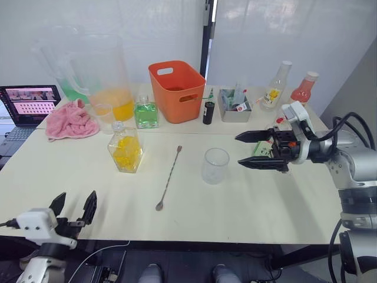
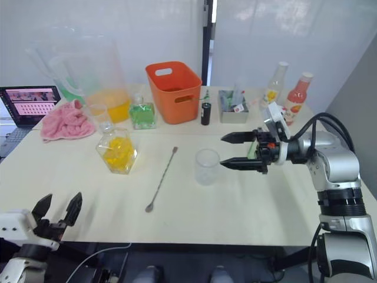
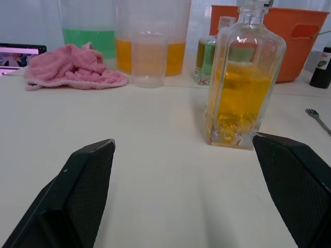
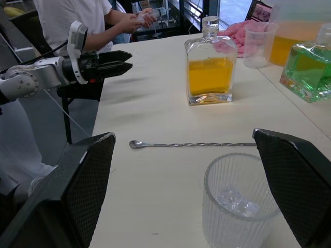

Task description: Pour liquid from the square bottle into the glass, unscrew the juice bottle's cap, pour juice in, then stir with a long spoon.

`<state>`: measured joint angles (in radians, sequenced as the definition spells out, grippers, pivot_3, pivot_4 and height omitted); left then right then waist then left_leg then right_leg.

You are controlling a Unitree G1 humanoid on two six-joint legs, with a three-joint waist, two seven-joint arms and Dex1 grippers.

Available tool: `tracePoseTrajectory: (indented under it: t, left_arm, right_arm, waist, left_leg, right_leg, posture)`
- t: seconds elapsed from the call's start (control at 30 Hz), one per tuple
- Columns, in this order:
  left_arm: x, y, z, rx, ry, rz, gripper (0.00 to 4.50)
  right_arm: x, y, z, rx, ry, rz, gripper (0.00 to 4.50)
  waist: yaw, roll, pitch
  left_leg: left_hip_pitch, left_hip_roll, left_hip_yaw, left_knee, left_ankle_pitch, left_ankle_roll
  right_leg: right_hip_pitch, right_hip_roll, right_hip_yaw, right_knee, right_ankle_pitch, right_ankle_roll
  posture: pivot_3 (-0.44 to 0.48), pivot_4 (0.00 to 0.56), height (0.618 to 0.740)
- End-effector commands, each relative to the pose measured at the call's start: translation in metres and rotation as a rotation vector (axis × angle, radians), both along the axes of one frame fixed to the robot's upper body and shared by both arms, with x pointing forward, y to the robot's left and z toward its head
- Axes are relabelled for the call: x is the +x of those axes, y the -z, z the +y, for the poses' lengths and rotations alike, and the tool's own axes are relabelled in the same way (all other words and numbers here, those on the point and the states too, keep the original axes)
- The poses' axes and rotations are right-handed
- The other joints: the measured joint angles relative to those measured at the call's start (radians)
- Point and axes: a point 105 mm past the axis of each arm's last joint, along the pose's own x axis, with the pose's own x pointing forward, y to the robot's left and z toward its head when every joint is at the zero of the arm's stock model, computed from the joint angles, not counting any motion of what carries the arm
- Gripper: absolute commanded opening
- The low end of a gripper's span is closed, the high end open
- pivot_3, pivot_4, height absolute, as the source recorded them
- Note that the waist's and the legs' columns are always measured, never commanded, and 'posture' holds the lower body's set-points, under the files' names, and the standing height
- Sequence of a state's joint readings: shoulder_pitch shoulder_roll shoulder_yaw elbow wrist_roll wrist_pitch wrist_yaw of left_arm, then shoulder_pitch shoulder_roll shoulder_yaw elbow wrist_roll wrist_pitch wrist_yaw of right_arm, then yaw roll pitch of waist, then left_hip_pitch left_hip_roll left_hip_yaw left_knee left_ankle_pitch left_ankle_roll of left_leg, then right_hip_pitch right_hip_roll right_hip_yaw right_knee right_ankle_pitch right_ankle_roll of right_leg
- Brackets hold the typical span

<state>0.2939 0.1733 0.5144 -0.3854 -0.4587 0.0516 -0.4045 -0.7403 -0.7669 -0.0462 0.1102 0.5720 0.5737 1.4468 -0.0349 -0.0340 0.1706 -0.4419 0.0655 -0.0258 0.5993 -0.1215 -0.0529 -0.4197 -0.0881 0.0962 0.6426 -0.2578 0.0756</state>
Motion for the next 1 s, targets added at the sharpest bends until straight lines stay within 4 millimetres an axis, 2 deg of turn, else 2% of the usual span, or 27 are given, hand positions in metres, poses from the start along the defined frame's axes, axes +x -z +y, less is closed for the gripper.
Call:
tracePoseTrajectory:
  t: [0.03,0.37,0.7,1.0]
  left_arm:
    - [0.011,-0.016,-0.012,0.01,0.009,-0.047,4.48]
    - [0.056,-0.018,-0.034,0.015,0.1,-0.013,4.48]
    - [0.087,-0.027,-0.038,0.072,0.119,-0.013,4.48]
    - [0.101,-0.023,-0.046,0.085,0.187,0.008,4.48]
  right_arm:
    - [-0.003,-0.009,-0.001,0.009,0.009,-0.059,4.5]
    - [-0.004,-0.003,-0.019,0.009,0.103,-0.074,4.5]
    - [-0.008,-0.001,-0.025,0.003,0.155,-0.088,4.5]
    - [-0.01,-0.001,-0.025,-0.002,0.172,-0.096,4.5]
  waist:
    - [-0.001,0.0,0.0]
    - [-0.003,0.0,0.0]
    - [-0.001,0.0,0.0]
    - [-0.001,0.0,0.0]
  left_leg:
    - [0.0,0.0,0.0,0.0,0.0,0.0]
    - [0.0,0.0,0.0,0.001,0.003,0.005]
    - [-0.001,0.0,-0.001,0.001,0.003,0.005]
    - [-0.001,0.0,-0.001,0.001,0.003,0.005]
  right_leg:
    - [0.0,0.0,0.0,0.0,0.0,0.0]
    - [0.0,0.001,0.0,0.0,0.001,0.001]
    - [0.001,0.001,0.001,0.0,0.001,0.002]
    - [0.001,0.002,0.0,0.0,0.005,0.008]
  posture:
    - [0.0,0.15,0.725]
    - [0.0,0.15,0.725]
    - [0.0,0.15,0.725]
    - [0.0,0.15,0.725]
